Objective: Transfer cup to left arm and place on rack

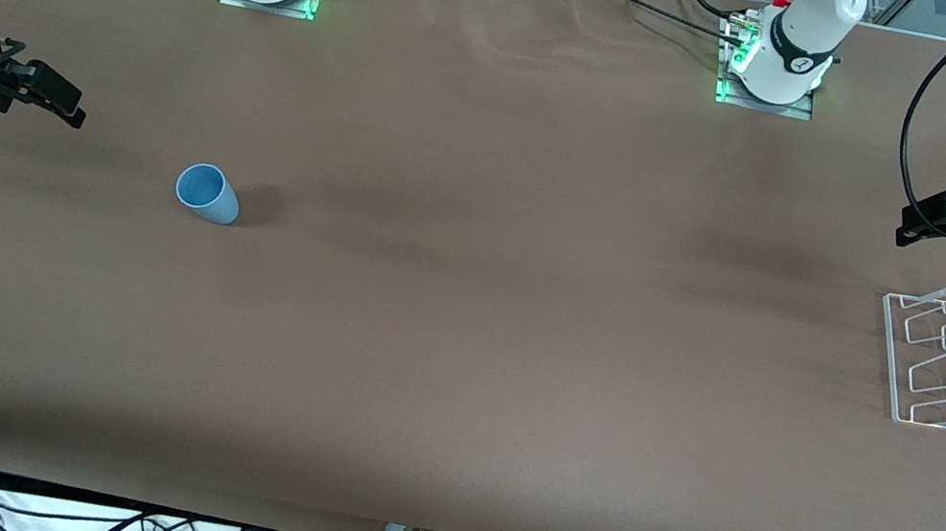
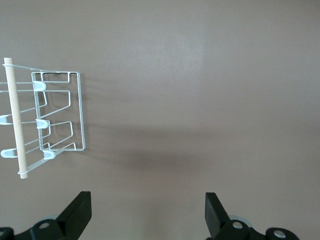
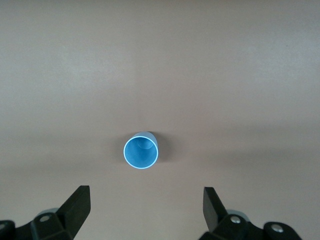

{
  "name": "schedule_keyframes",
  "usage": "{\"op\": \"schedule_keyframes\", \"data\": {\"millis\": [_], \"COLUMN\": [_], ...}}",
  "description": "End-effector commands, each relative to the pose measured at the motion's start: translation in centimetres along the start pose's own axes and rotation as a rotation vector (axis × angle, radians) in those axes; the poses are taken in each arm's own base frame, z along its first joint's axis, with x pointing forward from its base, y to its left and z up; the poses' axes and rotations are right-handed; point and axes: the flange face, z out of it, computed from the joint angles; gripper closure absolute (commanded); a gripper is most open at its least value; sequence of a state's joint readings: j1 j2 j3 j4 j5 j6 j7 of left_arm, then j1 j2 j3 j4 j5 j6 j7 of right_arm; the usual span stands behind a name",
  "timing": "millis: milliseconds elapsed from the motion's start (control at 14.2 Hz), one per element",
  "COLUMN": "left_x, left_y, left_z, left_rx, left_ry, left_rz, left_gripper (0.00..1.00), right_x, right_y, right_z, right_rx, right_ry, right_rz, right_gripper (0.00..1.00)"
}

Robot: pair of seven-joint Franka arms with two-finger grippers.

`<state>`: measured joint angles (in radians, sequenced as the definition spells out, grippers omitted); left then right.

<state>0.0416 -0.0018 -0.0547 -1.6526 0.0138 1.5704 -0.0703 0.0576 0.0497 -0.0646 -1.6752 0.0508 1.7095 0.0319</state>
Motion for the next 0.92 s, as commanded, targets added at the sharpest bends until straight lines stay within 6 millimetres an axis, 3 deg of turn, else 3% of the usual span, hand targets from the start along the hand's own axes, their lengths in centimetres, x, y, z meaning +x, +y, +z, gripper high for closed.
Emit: {"op": "schedule_keyframes", "data": {"millis": [0,846], "left_x": [0.31,0.3], "left_y": [0.26,0.35], "left_z": [-0.48,-0.48], "left_rx": [-0.022,-0.022], "left_ry": [-0.005,-0.005], "left_rz": [0.005,0.007], "left_gripper": [0.0,0.0], "right_x": [0.19,-0.51], "right_y": [-0.14,0.11], "right_z": [-0.57,-0.27], "right_rx": [0.016,0.016], "right_ry": [0.006,-0.054], "right_rz": [-0.001,-0.029], "right_gripper": [0.0,0.0]}}
